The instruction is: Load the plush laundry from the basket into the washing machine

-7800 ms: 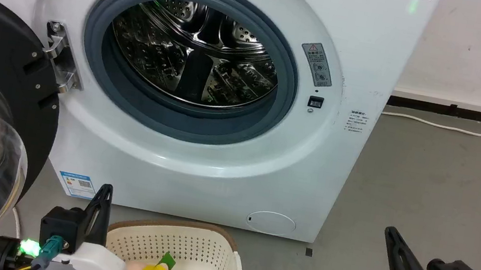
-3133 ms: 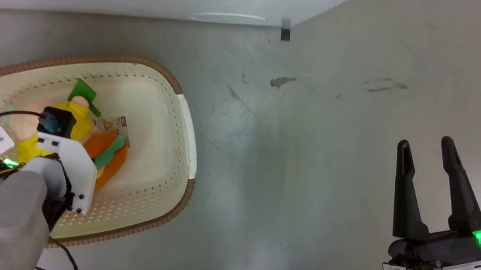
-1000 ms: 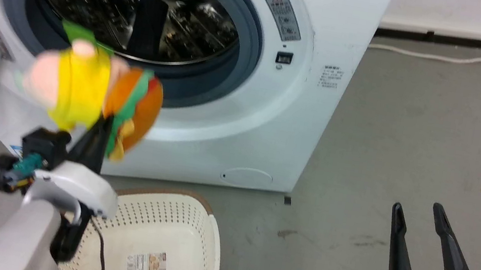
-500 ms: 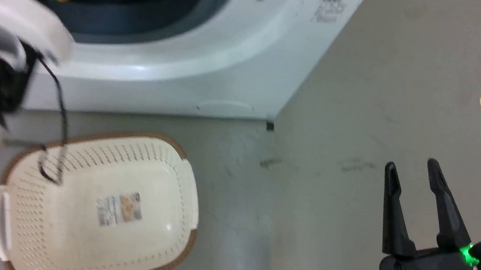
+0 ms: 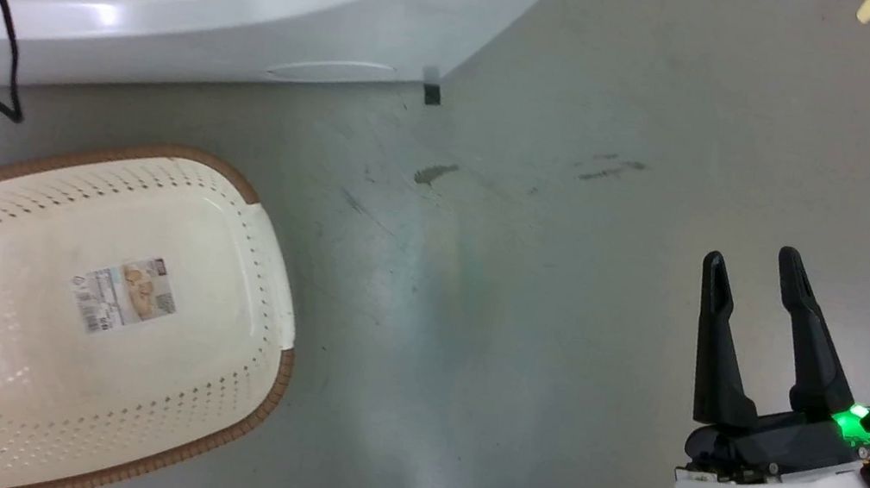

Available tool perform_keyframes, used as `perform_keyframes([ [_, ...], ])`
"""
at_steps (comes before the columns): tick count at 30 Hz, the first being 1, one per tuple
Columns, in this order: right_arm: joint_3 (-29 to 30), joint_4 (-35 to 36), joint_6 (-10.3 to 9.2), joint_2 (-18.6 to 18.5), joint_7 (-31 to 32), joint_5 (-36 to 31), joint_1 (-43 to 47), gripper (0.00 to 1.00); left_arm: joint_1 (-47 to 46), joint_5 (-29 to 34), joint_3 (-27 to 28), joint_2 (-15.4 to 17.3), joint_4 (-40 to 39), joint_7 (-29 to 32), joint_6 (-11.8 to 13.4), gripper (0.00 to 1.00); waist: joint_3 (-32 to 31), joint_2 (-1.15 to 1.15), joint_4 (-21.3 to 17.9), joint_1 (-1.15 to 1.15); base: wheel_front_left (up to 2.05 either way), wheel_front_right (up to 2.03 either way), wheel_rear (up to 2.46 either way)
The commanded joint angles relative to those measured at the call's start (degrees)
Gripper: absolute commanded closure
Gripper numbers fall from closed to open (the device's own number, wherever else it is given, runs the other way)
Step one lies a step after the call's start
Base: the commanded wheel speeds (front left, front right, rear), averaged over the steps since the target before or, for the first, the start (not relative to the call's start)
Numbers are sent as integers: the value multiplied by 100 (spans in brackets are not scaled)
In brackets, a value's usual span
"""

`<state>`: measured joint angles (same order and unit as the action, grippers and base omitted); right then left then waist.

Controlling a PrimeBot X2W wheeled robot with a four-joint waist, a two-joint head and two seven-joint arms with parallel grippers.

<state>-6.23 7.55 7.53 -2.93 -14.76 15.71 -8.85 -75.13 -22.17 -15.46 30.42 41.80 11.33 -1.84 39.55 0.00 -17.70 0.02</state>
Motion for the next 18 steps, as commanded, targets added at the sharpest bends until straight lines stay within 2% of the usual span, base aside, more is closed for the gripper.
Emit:
perform_keyframes([
  [1,-11,-11,-4,5,-24,45,-91,0,-137,45,-34,26,87,55,-25,100,123,0,-102,-2,0,0,0],
  [5,-53,-1,-4,5,-24,102,-130,0,-458,100,-127,60,596,262,-65,100,214,0,-140,-2,0,0,0],
  [12,-79,-8,-4,5,-24,104,-173,0,-895,157,-360,8,1208,509,-280,100,340,0,-134,-2,0,0,0],
  [18,-60,-32,-4,5,-24,63,-234,0,-1106,189,-483,-38,1537,345,-356,100,306,0,-98,-2,0,0,0],
])
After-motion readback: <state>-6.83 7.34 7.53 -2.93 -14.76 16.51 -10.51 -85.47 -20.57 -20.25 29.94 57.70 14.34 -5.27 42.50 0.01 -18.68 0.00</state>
